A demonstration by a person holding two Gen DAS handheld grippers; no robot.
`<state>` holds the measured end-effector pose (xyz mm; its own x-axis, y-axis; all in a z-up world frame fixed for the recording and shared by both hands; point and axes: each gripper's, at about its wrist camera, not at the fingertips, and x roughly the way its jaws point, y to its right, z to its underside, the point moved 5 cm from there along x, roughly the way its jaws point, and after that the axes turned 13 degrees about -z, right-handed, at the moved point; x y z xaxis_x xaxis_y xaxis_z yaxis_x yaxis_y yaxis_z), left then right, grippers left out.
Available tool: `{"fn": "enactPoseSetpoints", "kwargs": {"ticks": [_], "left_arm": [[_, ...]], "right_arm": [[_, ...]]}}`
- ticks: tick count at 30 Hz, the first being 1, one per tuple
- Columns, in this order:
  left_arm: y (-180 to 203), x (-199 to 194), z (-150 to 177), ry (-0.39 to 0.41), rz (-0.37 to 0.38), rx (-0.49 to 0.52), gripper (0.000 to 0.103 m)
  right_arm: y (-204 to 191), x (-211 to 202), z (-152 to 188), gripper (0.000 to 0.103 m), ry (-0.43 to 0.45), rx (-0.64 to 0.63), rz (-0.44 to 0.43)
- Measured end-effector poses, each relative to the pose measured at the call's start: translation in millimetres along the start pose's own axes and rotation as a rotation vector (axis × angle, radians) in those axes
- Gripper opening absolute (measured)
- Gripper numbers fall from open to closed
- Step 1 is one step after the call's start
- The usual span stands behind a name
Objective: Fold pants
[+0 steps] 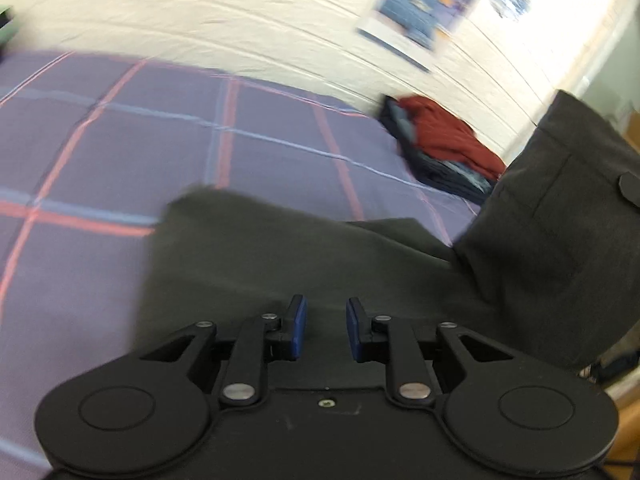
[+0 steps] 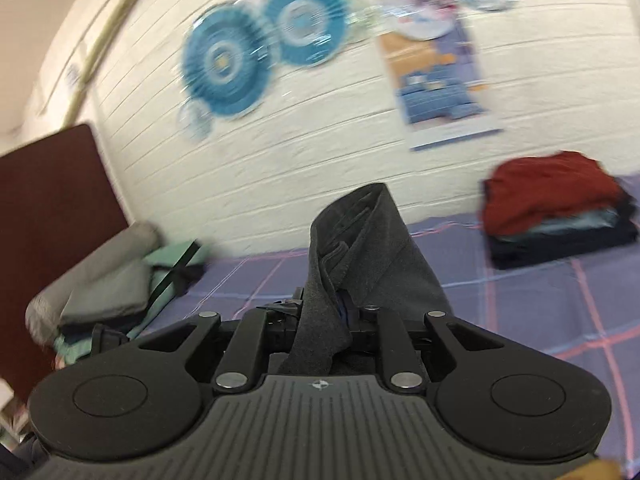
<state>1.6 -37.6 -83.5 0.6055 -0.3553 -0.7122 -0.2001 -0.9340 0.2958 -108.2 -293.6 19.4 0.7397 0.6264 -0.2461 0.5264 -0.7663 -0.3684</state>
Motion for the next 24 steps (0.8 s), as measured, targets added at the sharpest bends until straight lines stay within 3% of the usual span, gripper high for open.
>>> {"fn": "enactPoseSetpoints", "kwargs": {"ticks": [5,8,13,17,19,21,24], "left_arm": [[-42.1,-22.0,1.7,0.017,0.015,-0.141,0.103],[-59.7,-32.7,5.6,0.034,-0.01,-0.175,0.103],[-83.6,-40.8,12.3,0.036,-0.028,-0.243,0.103],[-94.2,-44.4,12.9,0.039,-0.033,-0.281,0.103],[-94.0,-46.7,10.2,0.047,-0.023,-0.284,0.103],[-90.7,-49.3,7.8,0.054,-0.003,-0.274,0.103],[-79.6,-42.3,0.8,0.045,0.051,-0.257,0.103]], "right_arm": [[-19.4,71.9,19.2,0.026,-0.149,-0.022,-0.075],[-25.4,107.6,33.7,0.023,-0.227,-0.013,-0.115],[-43.8,147.1,49.2,0.014,-0.309,-0.013,-0.203],[-53.3,172.2,74.6,0.018,-0.418,-0.059,-0.194],[-49.9,167.3,76.9,0.03,-0.415,0.023,-0.267],[-47.6,149.5,66.5,0.037,-0.352,0.071,-0.304],[-30.9,113.7,49.6,0.047,-0.237,0.056,-0.219]]}}
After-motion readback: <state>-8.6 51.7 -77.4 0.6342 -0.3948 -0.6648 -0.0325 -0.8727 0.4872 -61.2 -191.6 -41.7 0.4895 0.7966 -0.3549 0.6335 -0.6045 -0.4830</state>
